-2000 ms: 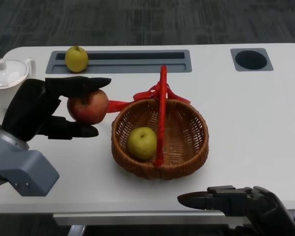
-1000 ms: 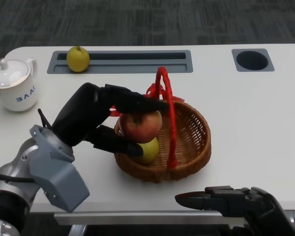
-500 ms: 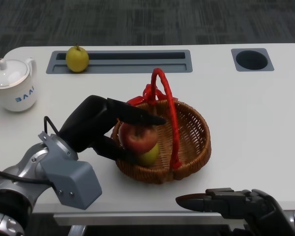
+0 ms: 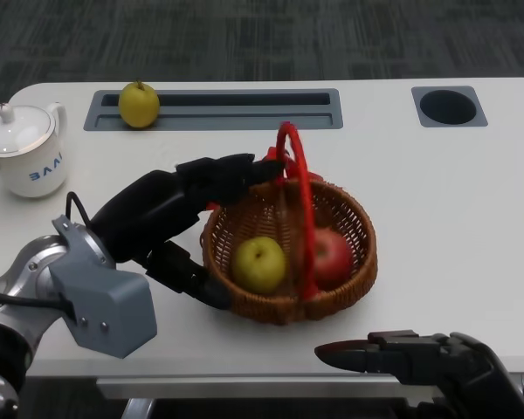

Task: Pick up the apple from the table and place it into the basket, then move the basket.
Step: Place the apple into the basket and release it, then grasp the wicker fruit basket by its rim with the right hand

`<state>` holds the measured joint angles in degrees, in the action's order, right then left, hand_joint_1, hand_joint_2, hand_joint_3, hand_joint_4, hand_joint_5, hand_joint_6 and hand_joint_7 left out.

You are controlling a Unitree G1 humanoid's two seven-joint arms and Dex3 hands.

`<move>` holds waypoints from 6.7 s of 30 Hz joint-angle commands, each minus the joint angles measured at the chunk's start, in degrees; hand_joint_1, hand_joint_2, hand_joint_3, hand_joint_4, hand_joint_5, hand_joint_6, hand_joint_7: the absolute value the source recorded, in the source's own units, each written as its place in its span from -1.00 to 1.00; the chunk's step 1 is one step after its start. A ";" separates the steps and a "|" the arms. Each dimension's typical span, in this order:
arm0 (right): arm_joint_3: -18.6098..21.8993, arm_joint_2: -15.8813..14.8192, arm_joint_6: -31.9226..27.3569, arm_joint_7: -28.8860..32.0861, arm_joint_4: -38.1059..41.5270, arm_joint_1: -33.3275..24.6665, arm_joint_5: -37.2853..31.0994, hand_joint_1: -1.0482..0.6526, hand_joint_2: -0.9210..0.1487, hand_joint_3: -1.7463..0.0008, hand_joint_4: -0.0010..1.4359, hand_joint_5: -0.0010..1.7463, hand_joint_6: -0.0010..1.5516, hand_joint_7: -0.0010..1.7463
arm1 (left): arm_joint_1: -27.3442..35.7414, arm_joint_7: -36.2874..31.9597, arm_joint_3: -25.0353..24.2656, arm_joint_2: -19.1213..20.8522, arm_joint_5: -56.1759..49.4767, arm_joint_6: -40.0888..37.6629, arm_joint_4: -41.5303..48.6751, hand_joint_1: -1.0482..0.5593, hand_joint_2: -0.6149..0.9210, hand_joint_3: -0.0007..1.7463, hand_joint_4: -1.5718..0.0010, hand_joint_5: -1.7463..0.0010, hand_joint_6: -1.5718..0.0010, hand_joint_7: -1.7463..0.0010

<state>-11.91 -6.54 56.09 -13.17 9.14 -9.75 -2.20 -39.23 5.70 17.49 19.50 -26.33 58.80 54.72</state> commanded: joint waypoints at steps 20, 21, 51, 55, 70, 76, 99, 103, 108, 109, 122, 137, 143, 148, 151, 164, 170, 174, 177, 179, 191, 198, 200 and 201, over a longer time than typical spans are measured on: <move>9.79 -7.02 -0.73 1.23 -1.64 4.37 -1.48 -0.29 -0.99 0.99 0.20 -1.00 0.05 -1.00 | 9.42 22.16 -7.78 4.63 30.60 0.93 -10.56 -0.68 0.79 -1.00 0.48 0.94 0.45 0.95; 10.28 -7.62 -0.76 1.27 -1.57 4.84 -2.08 -0.29 -0.99 0.99 0.18 -1.00 0.04 -1.00 | 9.89 23.14 -8.12 4.58 31.56 0.40 -10.94 -0.67 0.78 -1.00 0.46 0.94 0.44 0.95; 6.47 -16.46 1.30 5.85 14.70 26.86 -24.38 -0.52 -0.98 0.98 -0.19 -0.99 -0.27 -0.99 | 15.54 30.53 -13.72 3.40 34.19 -6.56 -14.08 -0.63 0.75 -1.00 0.30 0.99 0.36 1.00; 5.06 -17.40 1.82 7.44 18.20 30.32 -27.01 -0.54 -0.98 0.99 -0.16 -0.98 -0.24 -0.98 | 16.03 30.78 -14.23 3.35 34.30 -7.92 -14.47 -0.65 0.75 -1.00 0.30 0.99 0.36 1.00; -7.42 -18.88 -0.07 14.94 31.41 42.97 -43.22 -0.56 -0.93 0.99 -0.05 -0.99 -0.19 -0.99 | 17.05 31.38 -15.69 2.92 34.04 -7.50 -15.73 -0.65 0.76 -1.00 0.23 0.98 0.35 1.00; -13.39 -18.91 -1.14 19.90 38.20 48.26 -48.74 -0.55 -0.90 1.00 -0.02 -0.98 -0.18 -0.99 | 17.15 31.61 -15.90 2.75 34.37 -7.11 -15.79 -0.62 0.76 -1.00 0.23 0.99 0.34 1.00; -34.99 -11.46 -6.46 42.32 57.64 64.08 -61.62 -0.20 -0.85 0.99 0.32 -0.95 0.12 -0.95 | 19.75 29.84 -17.91 0.12 35.19 -4.98 -17.72 -0.62 0.78 -1.00 0.13 0.97 0.26 0.98; -35.04 -11.17 -7.31 41.55 57.83 66.11 -60.78 -0.05 -0.77 1.00 0.46 -0.93 0.23 -0.96 | 20.24 30.01 -18.47 -0.19 35.69 -4.69 -17.89 -0.62 0.79 -0.99 0.11 0.97 0.26 0.99; -33.77 -10.64 -7.20 41.85 58.19 67.33 -58.89 -0.07 -0.81 0.98 0.51 -0.94 0.25 -0.97 | 20.23 30.07 -18.81 -0.68 36.24 -4.37 -17.55 -0.61 0.79 -1.00 0.08 0.97 0.24 0.99; -33.68 -10.60 -7.15 41.90 58.26 67.39 -58.71 -0.08 -0.82 0.98 0.51 -0.94 0.25 -0.97 | 20.22 30.09 -18.83 -0.70 36.28 -4.36 -17.53 -0.61 0.79 -1.00 0.08 0.97 0.24 0.99; -28.62 -13.16 -7.69 41.77 59.93 70.14 -52.89 -0.08 -0.95 0.98 0.52 -0.98 0.28 -0.98 | 20.17 29.33 -19.64 -1.58 36.00 -4.23 -17.04 -0.61 0.81 -0.99 0.03 0.97 0.23 0.99; -27.86 -14.85 -13.18 43.38 62.17 75.50 -53.85 -0.11 -0.97 0.99 0.56 -0.99 0.28 -1.00 | 19.84 29.33 -20.01 -2.06 35.61 -3.79 -15.83 -0.62 0.82 -1.00 0.02 0.99 0.25 1.00; -26.76 -14.32 -17.11 42.10 64.76 77.68 -52.48 -0.08 -0.99 0.95 0.56 -0.99 0.29 -0.99 | 20.21 29.45 -20.07 -1.98 35.74 -3.78 -15.76 -0.62 0.82 -1.00 0.01 0.99 0.25 1.00; -26.58 -14.17 -21.72 42.12 66.38 79.48 -51.99 -0.14 -0.97 0.94 0.59 -0.97 0.31 -0.99 | 20.76 29.63 -20.21 -1.85 36.12 -3.52 -16.04 -0.61 0.81 -1.00 0.00 0.99 0.25 1.00; -25.44 -13.98 -24.91 39.67 67.47 80.05 -50.47 -0.14 -0.98 0.97 0.62 -0.96 0.31 -0.99 | 21.19 29.61 -20.36 -1.61 36.12 -3.15 -16.16 -0.62 0.81 -1.00 0.00 0.99 0.24 1.00; -25.14 -14.45 -26.13 39.45 68.03 77.63 -49.30 -0.15 -0.98 0.98 0.75 -0.91 0.33 -0.99 | 24.13 31.27 -20.67 -0.44 38.64 -3.83 -19.30 -0.55 0.77 -1.00 0.01 1.00 0.26 1.00; -27.08 -13.95 -23.71 42.21 67.25 76.45 -50.78 -0.17 -0.95 0.99 0.69 -0.94 0.34 -0.99 | 24.10 30.57 -20.39 -0.60 37.80 -4.62 -19.96 -0.57 0.78 -1.00 0.01 0.99 0.26 1.00; -27.27 -14.06 -22.14 41.71 66.69 75.97 -50.22 -0.19 -0.99 0.95 0.60 -0.98 0.29 -1.00 | 24.41 30.00 -20.37 -0.69 37.07 -5.26 -21.00 -0.58 0.79 -1.00 0.00 0.99 0.26 1.00; -26.74 -14.22 -19.91 42.07 66.22 75.23 -49.41 -0.16 -0.99 0.94 0.59 -0.99 0.30 -0.99 | 24.51 29.74 -20.46 -0.74 36.73 -5.47 -21.44 -0.59 0.79 -1.00 -0.01 0.99 0.26 0.99; -26.67 -14.46 -18.85 42.55 65.97 74.81 -49.28 -0.13 -0.96 0.96 0.58 -0.99 0.30 -0.99 | 24.47 29.85 -20.46 -0.76 36.89 -5.53 -21.48 -0.58 0.79 -1.00 -0.01 0.99 0.26 1.00; -23.61 -18.94 -11.75 28.78 62.77 72.29 -44.21 -0.51 -0.60 1.00 0.02 -1.00 -0.19 -1.00 | 23.99 30.50 -20.24 -0.72 37.39 -5.61 -21.21 -0.57 0.80 -1.00 0.00 1.00 0.25 1.00; -26.86 -23.83 -10.56 25.73 57.62 72.10 -48.70 -0.84 -0.60 0.99 -0.32 -1.00 -0.49 -1.00 | 23.28 31.13 -20.09 -0.30 37.55 -6.19 -21.00 -0.57 0.80 -1.00 0.00 1.00 0.26 1.00; -27.42 -24.71 -10.44 25.29 56.68 72.17 -49.66 -0.88 -0.61 0.99 -0.37 -1.00 -0.54 -1.00 | 23.10 31.20 -20.09 -0.20 37.48 -6.13 -20.80 -0.57 0.80 -0.99 0.00 1.00 0.26 1.00; -27.73 -25.08 -10.35 24.94 56.25 72.25 -50.17 -0.90 -0.61 0.99 -0.39 -1.00 -0.56 -1.00 | 23.05 31.26 -20.09 -0.20 37.55 -6.10 -20.73 -0.58 0.80 -1.00 0.00 1.00 0.26 1.00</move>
<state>-39.15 -30.25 45.41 12.43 66.51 62.23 -51.85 -15.73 36.28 -2.49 18.13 10.82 52.97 33.79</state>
